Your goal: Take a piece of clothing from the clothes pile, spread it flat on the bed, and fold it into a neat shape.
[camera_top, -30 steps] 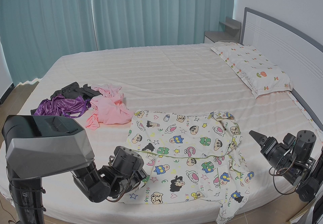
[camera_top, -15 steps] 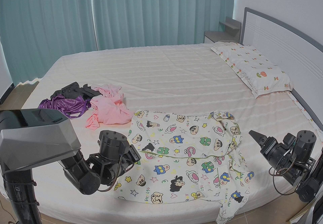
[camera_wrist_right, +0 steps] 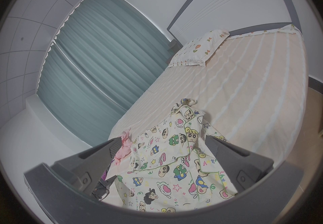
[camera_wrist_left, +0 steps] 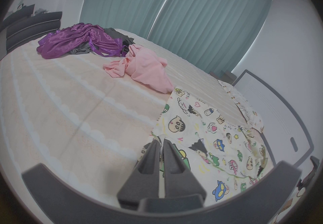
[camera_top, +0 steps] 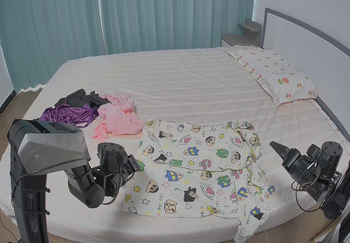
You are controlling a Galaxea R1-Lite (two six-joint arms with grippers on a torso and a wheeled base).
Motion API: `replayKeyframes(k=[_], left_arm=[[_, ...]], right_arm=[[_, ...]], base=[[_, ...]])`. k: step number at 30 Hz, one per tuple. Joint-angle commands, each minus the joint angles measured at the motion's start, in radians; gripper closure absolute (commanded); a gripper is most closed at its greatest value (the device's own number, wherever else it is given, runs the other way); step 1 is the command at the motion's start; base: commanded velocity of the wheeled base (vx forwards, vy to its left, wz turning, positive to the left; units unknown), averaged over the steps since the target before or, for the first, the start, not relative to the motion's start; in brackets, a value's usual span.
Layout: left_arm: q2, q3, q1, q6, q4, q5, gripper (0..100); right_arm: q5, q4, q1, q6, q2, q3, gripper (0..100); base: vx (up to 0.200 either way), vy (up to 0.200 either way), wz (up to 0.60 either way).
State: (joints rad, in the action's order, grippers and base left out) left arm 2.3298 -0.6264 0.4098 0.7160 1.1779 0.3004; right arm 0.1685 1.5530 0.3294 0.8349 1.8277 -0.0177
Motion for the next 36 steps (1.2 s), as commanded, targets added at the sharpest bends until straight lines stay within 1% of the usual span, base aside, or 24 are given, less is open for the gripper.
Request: replayKeyframes(k=[1, 5, 6, 12, 15, 17, 18, 19, 20, 22, 23, 24, 25, 26, 27, 28, 29, 32, 34, 36], left_arm=[[0.062, -0.009, -0.009, -0.009, 0.011, 0.0, 100], [0.086, -0.019, -0.019, -0.01, 0.011, 0.0, 100], [0.094, -0.03, -0.028, -0.01, 0.011, 0.0, 0], [0.088, -0.035, -0.08, -0.009, 0.011, -0.001, 0], [0.063, -0.021, -0.118, -0.001, 0.011, -0.006, 0], [0.045, -0.004, -0.134, 0.005, 0.011, -0.011, 0], [0.019, 0.028, -0.151, 0.03, 0.011, -0.026, 0], [-0.001, 0.048, -0.154, 0.056, 0.011, -0.041, 0], [-0.004, 0.051, -0.154, 0.06, 0.011, -0.044, 0], [-0.095, 0.137, -0.152, 0.149, 0.011, -0.115, 0], [-0.095, 0.137, -0.152, 0.149, 0.011, -0.115, 0], [-0.159, 0.191, -0.151, 0.191, 0.011, -0.173, 0], [-0.184, 0.212, -0.149, 0.206, 0.011, -0.195, 0], [-0.224, 0.246, -0.146, 0.231, 0.011, -0.222, 0], [-0.254, 0.269, -0.144, 0.257, 0.011, -0.242, 0], [-0.262, 0.275, -0.143, 0.264, 0.011, -0.248, 0], [-0.293, 0.3, -0.132, 0.303, 0.011, -0.267, 0], [-0.316, 0.321, -0.114, 0.352, 0.011, -0.27, 0], [-0.316, 0.33, -0.105, 0.378, 0.011, -0.271, 0], [-0.31, 0.335, -0.098, 0.416, 0.011, -0.271, 0]], right_arm=[[0.008, 0.018, 0.014, 0.0, 0.004, 0.018, 0], [0.012, 0.018, 0.019, 0.0, 0.005, 0.018, 0], [0.014, 0.018, 0.019, 0.0, 0.004, 0.018, 0], [0.026, 0.018, 0.005, 0.0, 0.01, 0.018, 0], [0.017, 0.018, -0.046, -0.013, 0.025, 0.018, 0], [0.014, 0.018, -0.072, -0.04, 0.039, 0.015, 0], [0.003, 0.012, -0.131, -0.115, 0.076, -0.018, 0], [-0.007, 0.004, -0.171, -0.165, 0.107, -0.031, 0], [-0.009, 0.002, -0.176, -0.171, 0.111, -0.033, 0], [-0.075, -0.017, -0.276, -0.284, 0.208, -0.062, 0], [-0.075, -0.017, -0.276, -0.284, 0.208, -0.062, 0], [-0.103, -0.021, -0.331, -0.361, 0.272, -0.079, 0], [-0.11, -0.022, -0.351, -0.396, 0.298, -0.087, 0], [-0.118, -0.022, -0.375, -0.45, 0.337, -0.097, 0], [-0.126, -0.024, -0.392, -0.487, 0.374, -0.104, 0], [-0.129, -0.024, -0.395, -0.496, 0.384, -0.107, 0], [-0.144, -0.024, -0.406, -0.537, 0.447, -0.119, 0], [-0.144, -0.019, -0.412, -0.628, 0.555, -0.176, 0], [-0.142, -0.024, -0.409, -0.675, 0.585, -0.225, 0], [-0.141, -0.045, -0.395, -0.7, 0.594, -0.271, 0]], base=[[0.0, 0.0, 0.0], [0.0, 0.0, 0.0], [0.0, 0.0, 0.0], [0.0, 0.0, 0.0], [0.0, 0.0, 0.0], [0.0, 0.0, 0.0], [0.0, 0.0, 0.0], [0.0, 0.0, 0.0], [0.0, 0.0, 0.0], [0.0, 0.0, 0.0], [0.0, 0.0, 0.0], [0.0, 0.0, 0.0], [0.0, 0.0, 0.0], [0.0, 0.0, 0.0], [0.0, 0.0, 0.0], [0.0, 0.0, 0.0], [0.0, 0.0, 0.0], [0.0, 0.0, 0.0], [0.0, 0.0, 0.0], [0.0, 0.0, 0.0]])
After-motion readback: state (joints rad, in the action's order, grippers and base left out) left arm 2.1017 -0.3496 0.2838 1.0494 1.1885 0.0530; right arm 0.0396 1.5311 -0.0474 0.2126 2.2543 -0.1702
